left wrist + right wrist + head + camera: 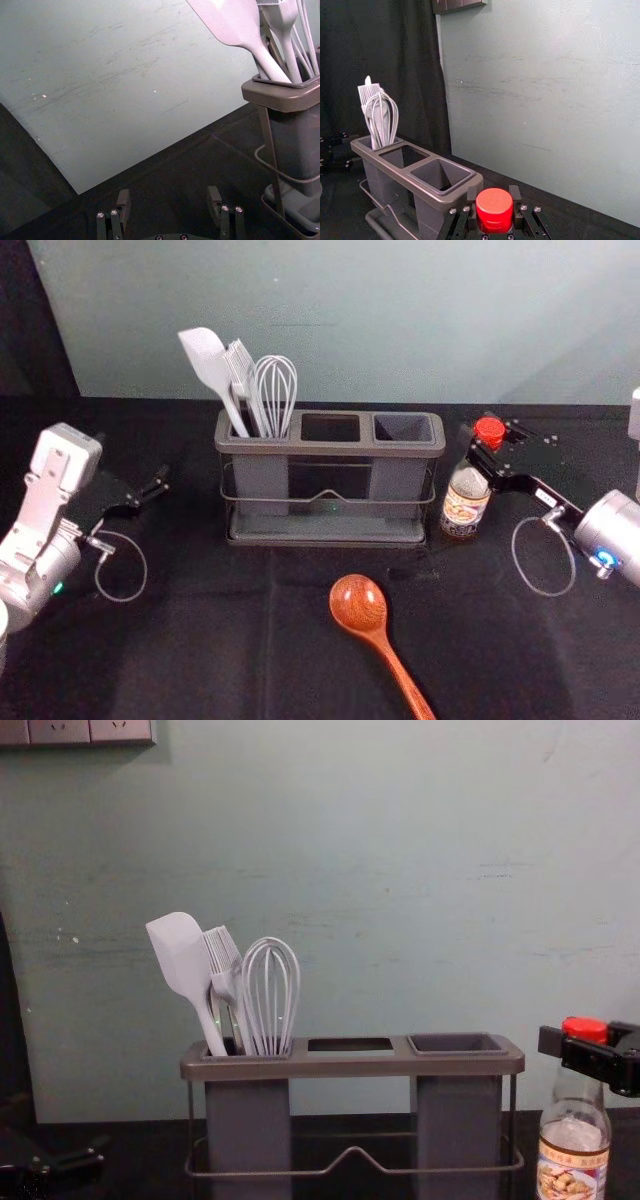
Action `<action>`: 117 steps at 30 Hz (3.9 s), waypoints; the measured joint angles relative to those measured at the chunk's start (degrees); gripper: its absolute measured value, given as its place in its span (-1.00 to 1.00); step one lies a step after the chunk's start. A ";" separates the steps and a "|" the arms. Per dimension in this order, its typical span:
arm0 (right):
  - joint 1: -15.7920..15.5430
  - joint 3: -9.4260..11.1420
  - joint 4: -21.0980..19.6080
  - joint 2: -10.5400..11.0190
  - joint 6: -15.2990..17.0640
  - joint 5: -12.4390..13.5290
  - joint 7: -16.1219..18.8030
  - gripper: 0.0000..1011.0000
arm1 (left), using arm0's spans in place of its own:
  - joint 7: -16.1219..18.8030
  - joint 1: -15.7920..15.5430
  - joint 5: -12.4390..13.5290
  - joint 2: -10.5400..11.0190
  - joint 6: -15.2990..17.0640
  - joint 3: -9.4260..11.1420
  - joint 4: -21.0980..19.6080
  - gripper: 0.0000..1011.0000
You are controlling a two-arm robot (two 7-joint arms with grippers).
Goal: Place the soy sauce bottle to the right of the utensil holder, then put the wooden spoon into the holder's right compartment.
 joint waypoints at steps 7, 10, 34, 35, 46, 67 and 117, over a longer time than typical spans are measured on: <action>0.60 -0.32 0.89 -0.54 -0.37 -0.15 -0.11 -0.24 | 0.00 0.00 0.00 0.00 0.00 0.00 0.00 0.99; 0.88 -0.44 1.30 -0.73 -0.43 -0.19 -0.11 -0.24 | 0.00 0.00 0.00 0.00 0.00 0.00 0.00 0.99; 0.41 0.61 -0.53 -0.62 -0.55 0.21 -0.91 0.57 | 0.00 0.00 0.00 0.00 0.00 0.00 0.00 0.99; 0.12 0.88 -1.40 -0.42 -0.50 0.30 -1.08 0.68 | 0.00 0.00 0.00 0.00 0.00 0.00 0.00 0.99; -4.06 2.29 -9.76 1.72 2.66 0.20 -3.75 0.99 | 0.00 0.00 0.00 0.00 0.00 0.00 0.00 0.99; -15.83 2.69 -21.73 3.18 2.15 -2.28 -6.29 0.99 | 0.00 0.00 0.00 0.00 0.00 0.00 0.00 0.99; -19.01 -1.68 -28.43 3.68 18.11 -6.35 -10.22 0.99 | 0.00 0.00 0.00 0.00 0.00 0.00 0.00 0.99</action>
